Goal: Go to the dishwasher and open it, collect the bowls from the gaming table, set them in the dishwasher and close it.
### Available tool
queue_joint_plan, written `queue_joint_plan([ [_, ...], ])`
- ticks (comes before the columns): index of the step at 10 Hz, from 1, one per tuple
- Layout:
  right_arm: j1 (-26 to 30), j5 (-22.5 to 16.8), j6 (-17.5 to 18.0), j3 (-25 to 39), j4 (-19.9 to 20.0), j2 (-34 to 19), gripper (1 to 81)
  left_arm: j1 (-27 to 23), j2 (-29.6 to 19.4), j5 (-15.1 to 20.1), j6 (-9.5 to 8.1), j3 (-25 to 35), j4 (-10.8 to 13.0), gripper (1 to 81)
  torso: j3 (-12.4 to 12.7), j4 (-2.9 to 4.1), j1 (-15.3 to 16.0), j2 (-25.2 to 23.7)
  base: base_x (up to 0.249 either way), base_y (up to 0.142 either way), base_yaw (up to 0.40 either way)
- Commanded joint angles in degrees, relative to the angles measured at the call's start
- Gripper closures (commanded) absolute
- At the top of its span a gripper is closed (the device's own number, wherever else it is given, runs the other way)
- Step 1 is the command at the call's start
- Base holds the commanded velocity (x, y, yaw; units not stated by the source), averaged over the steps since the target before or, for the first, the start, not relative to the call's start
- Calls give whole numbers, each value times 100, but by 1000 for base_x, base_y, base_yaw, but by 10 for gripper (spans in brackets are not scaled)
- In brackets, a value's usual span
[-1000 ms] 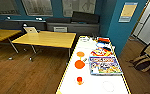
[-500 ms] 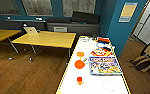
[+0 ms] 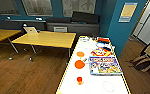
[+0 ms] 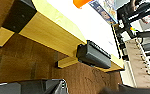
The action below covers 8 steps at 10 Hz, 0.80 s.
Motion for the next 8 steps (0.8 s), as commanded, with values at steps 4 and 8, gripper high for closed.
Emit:
queue_joint_plan([
  [4, 305, -726, -19, -553, -461, 498, 811, -3125, -132, 2564, -22, 730, -1521, 10, 0, 0, 0, 0, 0, 0, 0],
  [8, 332, -726, -1, -518, -452, 507, 811, -3907, 413, 2854, -321, -26, -1723, 10, 0, 0, 0, 0, 0, 0, 0],
])
